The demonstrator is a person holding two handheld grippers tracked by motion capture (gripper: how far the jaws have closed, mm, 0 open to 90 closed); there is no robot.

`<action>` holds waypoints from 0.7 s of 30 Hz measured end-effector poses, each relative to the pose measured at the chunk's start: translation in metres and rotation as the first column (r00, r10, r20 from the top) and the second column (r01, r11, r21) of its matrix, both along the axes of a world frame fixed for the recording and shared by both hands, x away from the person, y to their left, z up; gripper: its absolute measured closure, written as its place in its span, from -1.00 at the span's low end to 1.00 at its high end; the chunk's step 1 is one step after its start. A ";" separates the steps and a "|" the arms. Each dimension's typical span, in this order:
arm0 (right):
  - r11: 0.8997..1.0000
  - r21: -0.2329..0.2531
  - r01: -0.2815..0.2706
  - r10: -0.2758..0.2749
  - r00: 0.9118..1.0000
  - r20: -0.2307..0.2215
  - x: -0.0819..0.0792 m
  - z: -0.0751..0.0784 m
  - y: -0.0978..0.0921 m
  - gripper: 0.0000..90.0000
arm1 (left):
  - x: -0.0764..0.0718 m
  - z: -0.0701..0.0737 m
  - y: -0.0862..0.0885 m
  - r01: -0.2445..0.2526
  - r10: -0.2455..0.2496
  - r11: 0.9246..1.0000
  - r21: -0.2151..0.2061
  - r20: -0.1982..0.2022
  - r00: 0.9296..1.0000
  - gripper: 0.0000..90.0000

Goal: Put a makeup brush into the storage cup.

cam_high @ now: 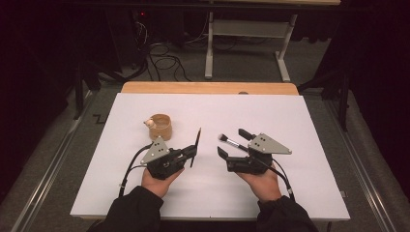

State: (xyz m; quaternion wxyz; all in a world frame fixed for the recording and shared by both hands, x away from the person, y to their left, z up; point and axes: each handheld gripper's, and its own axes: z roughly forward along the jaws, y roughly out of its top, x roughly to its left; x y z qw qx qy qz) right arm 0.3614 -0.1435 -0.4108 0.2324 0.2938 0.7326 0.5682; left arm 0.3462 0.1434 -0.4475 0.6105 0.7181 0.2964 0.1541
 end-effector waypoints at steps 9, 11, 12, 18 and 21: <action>0.997 0.037 -0.064 0.064 0.998 -0.001 -0.007 0.000 0.008 -0.55 | -0.004 -0.002 -0.009 0.023 -0.023 1.000 0.003 -0.002 1.000 0.85; 0.996 0.047 -0.077 0.078 0.997 -0.008 -0.008 0.001 0.009 -0.48 | -0.005 -0.002 -0.011 0.030 -0.030 1.000 0.003 -0.002 1.000 0.85; 0.995 0.058 -0.085 0.086 0.996 -0.013 -0.008 0.001 0.010 -0.44 | -0.005 -0.003 -0.013 0.031 -0.031 1.000 0.001 -0.002 1.000 0.85; 0.990 0.075 -0.117 0.119 0.993 -0.021 -0.011 0.000 0.014 -0.22 | -0.008 -0.003 -0.018 0.045 -0.045 0.999 0.005 -0.002 0.999 0.85; 0.988 0.089 -0.130 0.133 0.991 -0.033 -0.011 -0.001 0.015 -0.14 | -0.009 -0.004 -0.021 0.051 -0.051 0.999 0.008 -0.001 0.999 0.85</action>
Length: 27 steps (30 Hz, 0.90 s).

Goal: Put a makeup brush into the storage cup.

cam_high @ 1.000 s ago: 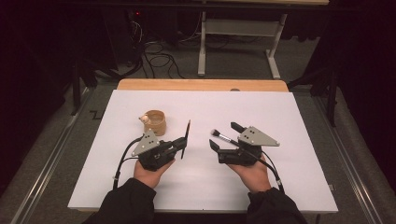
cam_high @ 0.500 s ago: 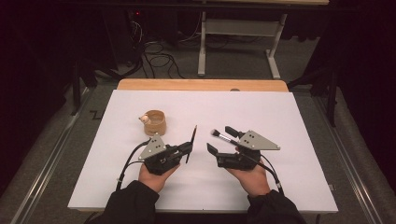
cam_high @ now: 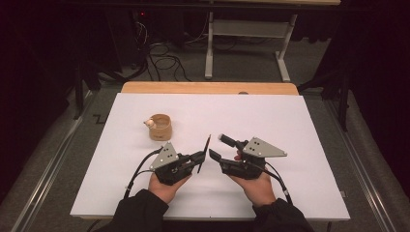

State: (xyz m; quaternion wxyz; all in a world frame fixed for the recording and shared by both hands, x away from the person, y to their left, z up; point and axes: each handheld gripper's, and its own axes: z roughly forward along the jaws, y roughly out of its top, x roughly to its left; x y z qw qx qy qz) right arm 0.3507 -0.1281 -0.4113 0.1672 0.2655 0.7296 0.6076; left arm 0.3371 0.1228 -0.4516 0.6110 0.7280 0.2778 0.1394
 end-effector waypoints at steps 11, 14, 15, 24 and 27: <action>0.999 0.029 -0.031 0.032 0.999 -0.039 0.000 -0.003 0.004 0.19 | -0.003 -0.001 -0.007 0.018 -0.018 1.000 0.003 0.004 1.000 0.85; 0.999 0.033 -0.039 0.040 0.998 -0.046 0.001 -0.004 0.004 0.28 | -0.005 -0.001 -0.009 0.028 -0.028 1.000 0.004 0.006 1.000 0.85; 0.998 0.038 -0.041 0.043 0.998 -0.049 0.001 -0.004 0.004 0.31 | -0.005 -0.001 -0.010 0.028 -0.028 1.000 0.004 0.008 1.000 0.85; 0.995 0.088 -0.050 0.057 0.995 -0.085 0.003 -0.006 0.003 0.57 | -0.006 -0.002 -0.011 0.029 -0.029 1.000 -0.005 0.005 1.000 0.85; 0.994 0.090 -0.055 0.063 0.994 -0.084 0.003 -0.006 0.003 0.65 | -0.006 -0.002 -0.011 0.027 -0.027 1.000 -0.003 0.007 1.000 0.85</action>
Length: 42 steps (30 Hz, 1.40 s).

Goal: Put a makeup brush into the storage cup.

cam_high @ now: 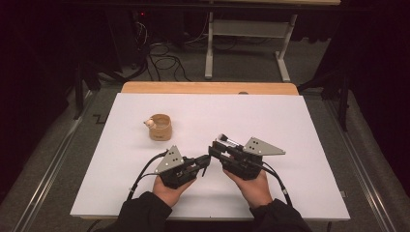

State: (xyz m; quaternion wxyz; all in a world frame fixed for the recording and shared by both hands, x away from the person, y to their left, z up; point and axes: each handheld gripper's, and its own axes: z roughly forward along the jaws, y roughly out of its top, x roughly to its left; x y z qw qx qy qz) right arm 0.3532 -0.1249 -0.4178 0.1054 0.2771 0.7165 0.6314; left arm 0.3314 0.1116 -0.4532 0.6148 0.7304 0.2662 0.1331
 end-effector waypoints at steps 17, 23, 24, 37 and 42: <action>1.000 -0.002 -0.028 0.028 1.000 -0.008 -0.001 -0.002 0.002 0.90 | 0.000 0.000 -0.001 0.008 -0.008 1.000 -0.001 0.000 1.000 0.85; 1.000 -0.002 -0.029 0.029 1.000 -0.007 -0.001 -0.002 0.002 0.90 | 0.000 0.000 0.000 0.010 -0.010 1.000 0.003 0.000 1.000 0.84; 1.000 -0.001 -0.029 0.029 1.000 -0.007 -0.001 -0.002 0.002 0.90 | 0.000 0.000 0.000 0.011 -0.011 1.000 0.003 0.002 1.000 0.84; 0.996 -0.082 -0.020 0.025 0.997 0.066 -0.007 0.000 0.005 0.90 | 0.004 0.000 0.000 0.010 -0.009 1.000 0.010 -0.031 0.999 0.43; 0.992 -0.123 -0.023 0.035 0.994 0.099 -0.009 0.000 0.009 0.90 | 0.003 0.000 0.000 0.018 -0.018 1.000 0.010 -0.032 0.999 0.46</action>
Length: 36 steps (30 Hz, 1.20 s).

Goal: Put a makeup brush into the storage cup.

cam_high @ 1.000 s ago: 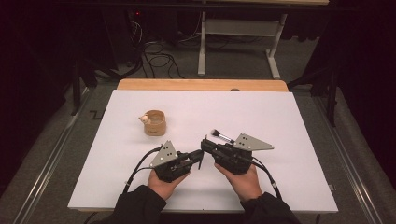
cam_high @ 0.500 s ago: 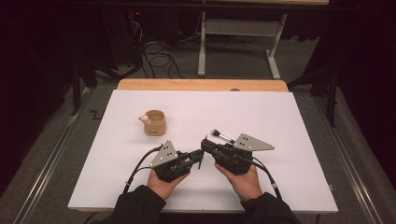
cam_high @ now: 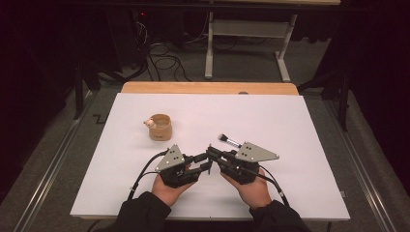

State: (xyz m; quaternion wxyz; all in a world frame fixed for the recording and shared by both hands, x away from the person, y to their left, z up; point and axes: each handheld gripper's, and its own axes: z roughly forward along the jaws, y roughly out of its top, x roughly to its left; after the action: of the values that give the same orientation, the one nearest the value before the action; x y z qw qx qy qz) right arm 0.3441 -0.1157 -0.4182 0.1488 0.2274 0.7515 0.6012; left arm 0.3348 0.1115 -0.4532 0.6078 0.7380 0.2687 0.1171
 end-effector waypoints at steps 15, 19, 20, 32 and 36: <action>1.000 -0.014 -0.014 0.014 1.000 0.003 -0.003 -0.001 0.004 0.89 | -0.002 0.001 0.000 0.011 -0.011 1.000 0.003 0.021 1.000 0.83; 1.000 -0.011 -0.014 0.015 1.000 0.010 -0.003 -0.001 0.004 0.87 | -0.002 0.001 0.000 0.010 -0.010 1.000 0.000 0.024 1.000 0.85; 1.000 -0.010 -0.013 0.013 1.000 0.012 -0.003 -0.001 0.004 0.82 | -0.002 0.001 0.001 0.008 -0.008 1.000 -0.001 0.022 1.000 0.85; 1.000 -0.010 -0.004 0.004 1.000 0.028 -0.003 0.006 -0.006 0.32 | 0.004 0.004 0.015 -0.041 0.041 0.999 0.001 0.022 0.999 0.85; 0.999 -0.023 0.026 -0.025 0.999 0.030 -0.001 0.008 -0.016 0.07 | 0.007 0.005 0.023 -0.069 0.069 0.998 -0.003 0.021 0.997 0.85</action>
State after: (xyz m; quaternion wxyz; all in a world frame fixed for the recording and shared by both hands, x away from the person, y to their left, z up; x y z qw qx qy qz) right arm 0.3429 -0.1312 -0.4100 0.1701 0.2263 0.7533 0.5937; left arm 0.3422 0.1347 -0.4482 0.6070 0.7263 0.2878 0.1456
